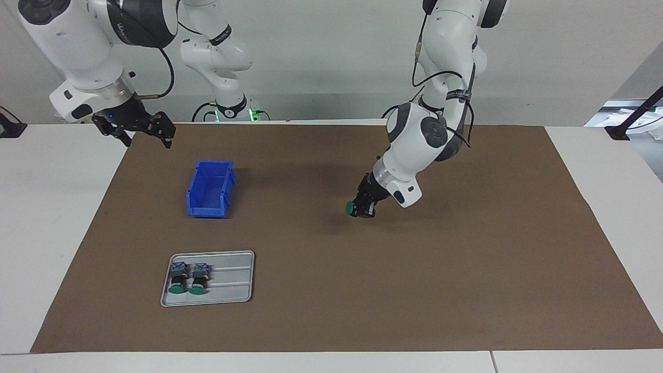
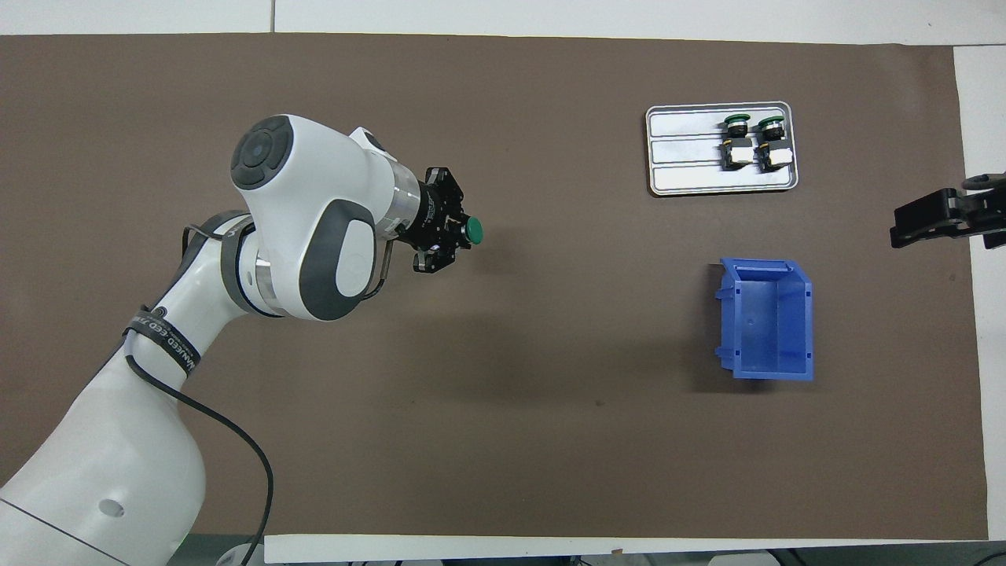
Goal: Place and press button with both arms
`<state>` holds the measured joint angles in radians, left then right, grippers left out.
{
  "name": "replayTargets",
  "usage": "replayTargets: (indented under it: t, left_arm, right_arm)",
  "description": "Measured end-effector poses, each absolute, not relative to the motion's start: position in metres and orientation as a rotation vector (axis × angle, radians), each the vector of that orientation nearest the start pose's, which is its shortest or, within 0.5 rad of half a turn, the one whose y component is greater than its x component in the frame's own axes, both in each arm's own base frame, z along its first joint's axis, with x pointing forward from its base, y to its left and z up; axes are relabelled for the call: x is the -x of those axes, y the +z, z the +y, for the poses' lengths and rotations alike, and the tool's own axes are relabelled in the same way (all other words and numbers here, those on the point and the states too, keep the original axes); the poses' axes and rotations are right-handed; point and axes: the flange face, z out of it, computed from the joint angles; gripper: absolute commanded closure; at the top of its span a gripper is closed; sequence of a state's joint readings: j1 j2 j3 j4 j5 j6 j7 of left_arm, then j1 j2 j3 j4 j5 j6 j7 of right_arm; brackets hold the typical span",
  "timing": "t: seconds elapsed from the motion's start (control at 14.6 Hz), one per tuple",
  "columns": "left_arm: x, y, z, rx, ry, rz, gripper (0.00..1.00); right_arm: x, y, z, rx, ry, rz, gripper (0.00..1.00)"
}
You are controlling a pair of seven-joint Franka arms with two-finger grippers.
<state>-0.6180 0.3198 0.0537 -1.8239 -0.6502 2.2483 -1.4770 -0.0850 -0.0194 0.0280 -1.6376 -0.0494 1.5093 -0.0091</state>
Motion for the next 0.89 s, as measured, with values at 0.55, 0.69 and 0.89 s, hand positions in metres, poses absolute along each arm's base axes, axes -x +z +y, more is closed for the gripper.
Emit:
replayTargets:
  t: [0.55,0.69,0.89]
  left_arm:
    - [-0.528,0.358,-0.315,2.854,1.022,-2.13,1.0]
    - [-0.519,0.347,-0.301,2.91,1.09,-2.127,1.0]
    - [-0.51,0.339,-0.286,2.934,1.178,-2.167,1.0]
  right_arm:
    - [-0.539,0.599,-0.036,3.182,0.176,0.077,0.01]
    - [-0.539,0.599,-0.036,3.182,0.176,0.077,0.01]
    - [-0.539,0.599,-0.036,3.182,0.176,0.077,0.01]
